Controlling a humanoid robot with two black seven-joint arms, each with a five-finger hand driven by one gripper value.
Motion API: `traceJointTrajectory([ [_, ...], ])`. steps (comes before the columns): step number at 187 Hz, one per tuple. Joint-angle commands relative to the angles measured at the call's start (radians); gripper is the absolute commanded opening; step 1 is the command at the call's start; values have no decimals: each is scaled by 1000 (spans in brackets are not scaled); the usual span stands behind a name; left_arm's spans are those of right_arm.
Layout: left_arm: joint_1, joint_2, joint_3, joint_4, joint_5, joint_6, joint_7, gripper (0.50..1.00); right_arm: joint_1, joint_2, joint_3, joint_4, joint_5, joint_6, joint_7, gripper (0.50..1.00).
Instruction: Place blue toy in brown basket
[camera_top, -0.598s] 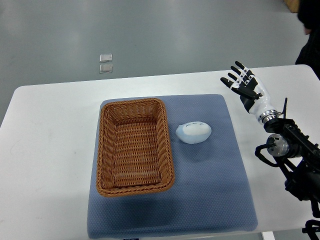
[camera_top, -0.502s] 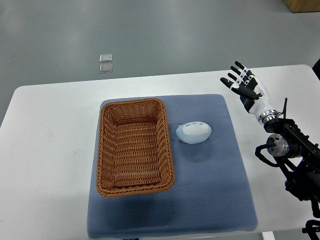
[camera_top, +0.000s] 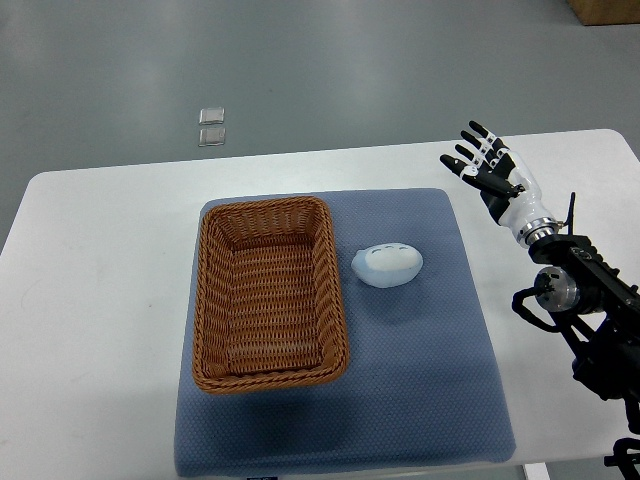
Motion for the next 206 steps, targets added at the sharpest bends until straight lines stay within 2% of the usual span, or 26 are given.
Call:
traceJointTrajectory([
  [1,0,0,0,0,0,0,0,1000,2,-6,-10,1,0,1,-1,911],
  [122,0,0,-1,-3,0,0,0,1000,17,-74,-103,5,-16,1,8,911],
  [178,0,0,-3,-3,0,0,0,1000,19,-109,-120,14,-144,40,31,911],
  [206,0,0,-3,-3,0,-2,0,1000,30,-140,-184,37,-224,44,68,911],
])
